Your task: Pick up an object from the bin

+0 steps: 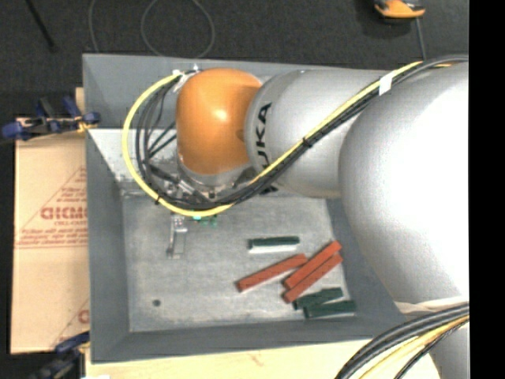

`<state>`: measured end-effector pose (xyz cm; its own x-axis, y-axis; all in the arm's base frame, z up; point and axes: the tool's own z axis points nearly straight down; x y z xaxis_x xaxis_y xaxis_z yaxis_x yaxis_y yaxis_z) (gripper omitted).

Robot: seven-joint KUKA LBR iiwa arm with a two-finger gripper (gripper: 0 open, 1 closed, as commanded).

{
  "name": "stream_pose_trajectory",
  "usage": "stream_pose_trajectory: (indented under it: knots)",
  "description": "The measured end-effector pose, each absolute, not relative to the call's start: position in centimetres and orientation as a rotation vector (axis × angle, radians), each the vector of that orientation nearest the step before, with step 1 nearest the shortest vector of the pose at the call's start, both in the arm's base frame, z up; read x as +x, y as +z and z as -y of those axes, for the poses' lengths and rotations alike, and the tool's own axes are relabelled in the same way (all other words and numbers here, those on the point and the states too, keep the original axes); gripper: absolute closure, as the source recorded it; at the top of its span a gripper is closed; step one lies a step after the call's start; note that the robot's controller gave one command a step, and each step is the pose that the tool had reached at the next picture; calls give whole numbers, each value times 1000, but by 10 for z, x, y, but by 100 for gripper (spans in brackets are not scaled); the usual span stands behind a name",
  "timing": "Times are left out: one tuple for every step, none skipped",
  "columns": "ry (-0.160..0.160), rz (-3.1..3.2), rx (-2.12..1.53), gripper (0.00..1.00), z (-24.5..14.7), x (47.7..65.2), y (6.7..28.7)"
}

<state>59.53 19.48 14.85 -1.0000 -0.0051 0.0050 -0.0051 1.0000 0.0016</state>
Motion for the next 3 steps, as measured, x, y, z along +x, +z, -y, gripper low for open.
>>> stream_pose_trajectory:
  knots:
    - [1, 3146, -170, 0, -99, 626, 182]
    - [7, 3148, 48, 0, 0, 629, 190]
    - [1, 3104, 479, 0, 45, 621, 68]
